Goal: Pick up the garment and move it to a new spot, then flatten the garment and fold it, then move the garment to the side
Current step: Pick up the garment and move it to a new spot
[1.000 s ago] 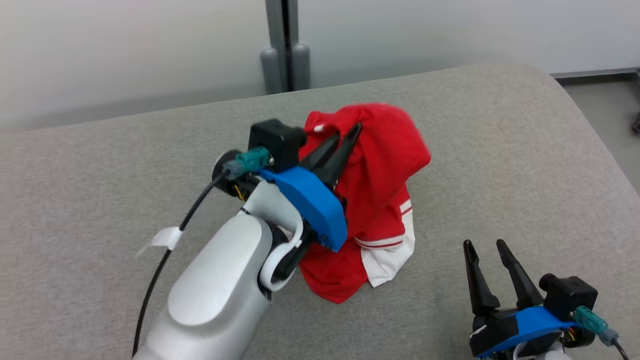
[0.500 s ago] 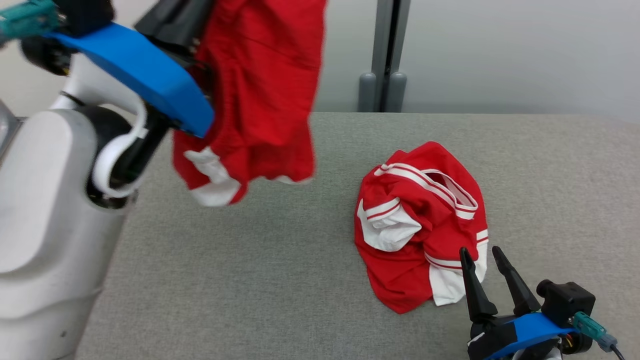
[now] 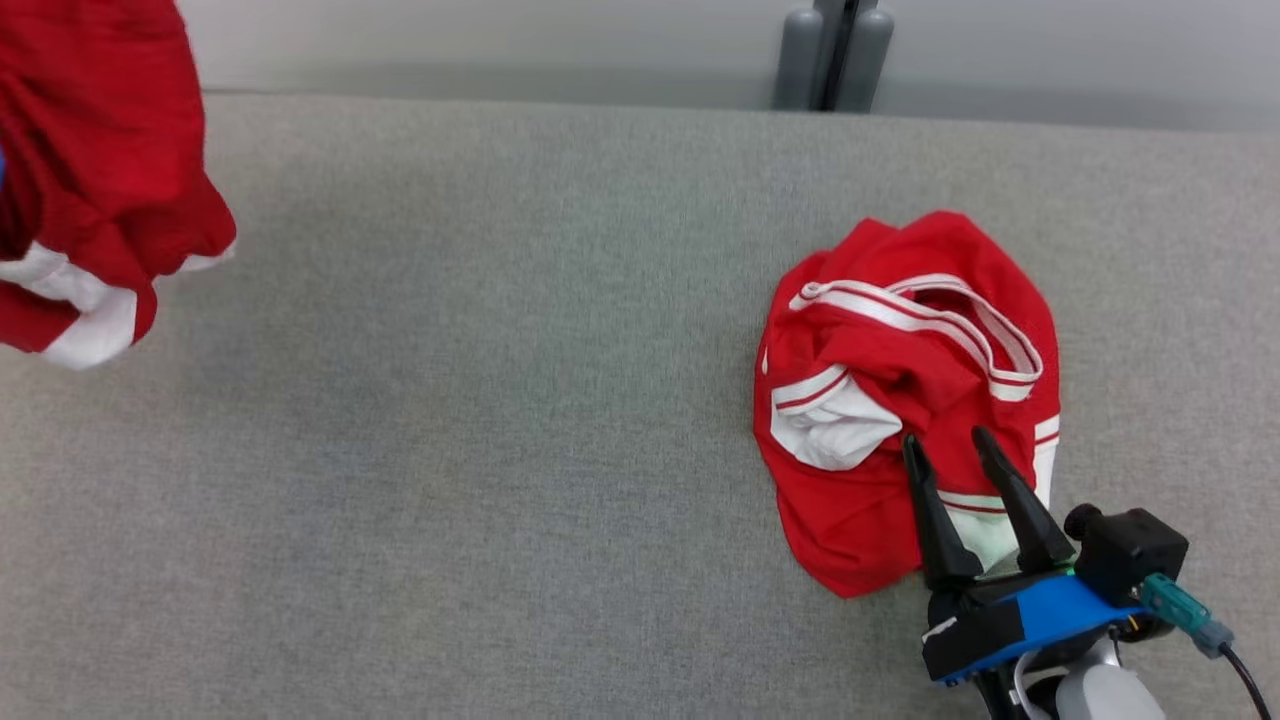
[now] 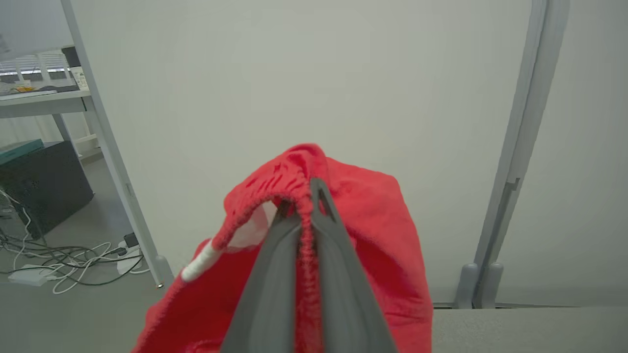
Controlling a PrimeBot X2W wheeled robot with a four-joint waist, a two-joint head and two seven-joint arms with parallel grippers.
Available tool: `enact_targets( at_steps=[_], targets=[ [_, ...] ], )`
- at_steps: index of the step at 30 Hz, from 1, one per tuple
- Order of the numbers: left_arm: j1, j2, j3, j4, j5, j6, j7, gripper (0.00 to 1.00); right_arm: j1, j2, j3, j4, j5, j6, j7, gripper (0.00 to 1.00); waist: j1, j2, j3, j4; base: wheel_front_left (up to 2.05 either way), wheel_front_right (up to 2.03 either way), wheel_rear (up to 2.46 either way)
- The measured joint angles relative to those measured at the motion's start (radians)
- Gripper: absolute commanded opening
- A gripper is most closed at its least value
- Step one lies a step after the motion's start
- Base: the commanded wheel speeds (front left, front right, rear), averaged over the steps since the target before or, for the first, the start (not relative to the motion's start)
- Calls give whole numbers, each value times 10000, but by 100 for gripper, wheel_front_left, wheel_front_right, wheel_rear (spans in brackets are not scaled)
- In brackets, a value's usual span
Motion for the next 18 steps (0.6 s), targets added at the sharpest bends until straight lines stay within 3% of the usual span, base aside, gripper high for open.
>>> enact_targets(
  at_steps=[4, 10, 11, 12, 13, 18],
  targets=[
    [592, 313, 414, 918, 115, 318, -598, 0, -207, 4, 15, -472, -245, 0, 188, 100, 2, 1, 685, -48, 0, 0, 0],
    [1365, 48, 667, 2347, -27, 487, -1442, 0, -366, 0, -117, -1039, -577, 0, 508, 100, 3, 2, 1389, -106, 0, 0, 0],
    [1460, -29, 665, 2589, -40, 516, -1513, 7, -372, 0, -121, -1089, -591, 0, 550, 100, 3, 2, 1434, -111, 0, 0, 0],
    [1571, -90, 656, 2840, -65, 564, -1522, 87, -375, 0, -113, -1135, -606, 0, 608, 100, 2, 2, 1458, -136, 0, 0, 0],
    [1650, -157, 631, 3074, -90, 564, -1473, 100, -373, 0, -121, -1162, -608, 0, 619, 100, 1, 2, 1461, -158, 0, 0, 0],
    [1875, -531, 587, 3728, -537, 410, -1150, 100, -233, -2, -84, -1177, -556, 0, 696, 100, 0, 2, 1178, -177, 0, 0, 0]
  ],
)
